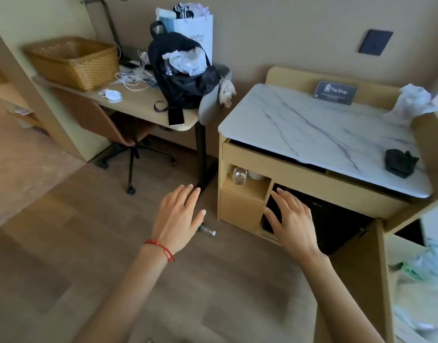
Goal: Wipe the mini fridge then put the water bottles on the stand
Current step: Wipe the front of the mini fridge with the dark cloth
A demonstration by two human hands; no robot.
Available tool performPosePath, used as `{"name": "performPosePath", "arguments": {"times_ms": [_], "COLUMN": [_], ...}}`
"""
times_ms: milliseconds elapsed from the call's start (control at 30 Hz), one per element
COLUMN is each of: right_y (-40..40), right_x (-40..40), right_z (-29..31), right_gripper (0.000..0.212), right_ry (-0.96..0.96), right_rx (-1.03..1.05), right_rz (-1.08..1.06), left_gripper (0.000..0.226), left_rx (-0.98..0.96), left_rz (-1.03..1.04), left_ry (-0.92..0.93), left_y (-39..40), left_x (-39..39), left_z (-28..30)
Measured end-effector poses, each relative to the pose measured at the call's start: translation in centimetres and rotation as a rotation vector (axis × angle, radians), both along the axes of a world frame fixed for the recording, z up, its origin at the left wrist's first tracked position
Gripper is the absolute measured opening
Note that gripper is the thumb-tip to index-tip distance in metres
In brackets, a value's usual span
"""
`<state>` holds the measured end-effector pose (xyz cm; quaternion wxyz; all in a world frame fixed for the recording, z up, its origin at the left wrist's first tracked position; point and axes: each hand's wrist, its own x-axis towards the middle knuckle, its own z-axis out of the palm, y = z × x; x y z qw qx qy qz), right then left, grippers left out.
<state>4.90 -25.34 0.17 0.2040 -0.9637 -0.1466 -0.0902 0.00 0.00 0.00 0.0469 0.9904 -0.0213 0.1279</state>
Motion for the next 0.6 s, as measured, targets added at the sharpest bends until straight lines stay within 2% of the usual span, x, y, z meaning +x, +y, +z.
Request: {"name": "performPosePath", "arguments": {"times_ms": [233, 600], "right_y": [-1.6, -6.8], "right_x": [-1.2, 0.6], "right_z": [-3.5, -4.1], "right_gripper": [0.051, 0.058], "right_ry": [0.023, 0.087], "right_rx": [-0.048, -0.022], "right_rz": [-0.040, -0.125], "left_gripper": [0.054, 0.055], "left_rx": [0.003, -0.041], "left_rz": [-0.006, -0.069], "left_ry": [0.056, 0.129], "left_y": [-2.0, -6.6], "left_x": [-0.8, 3.4], "left_z": [-3.1, -3.7]}}
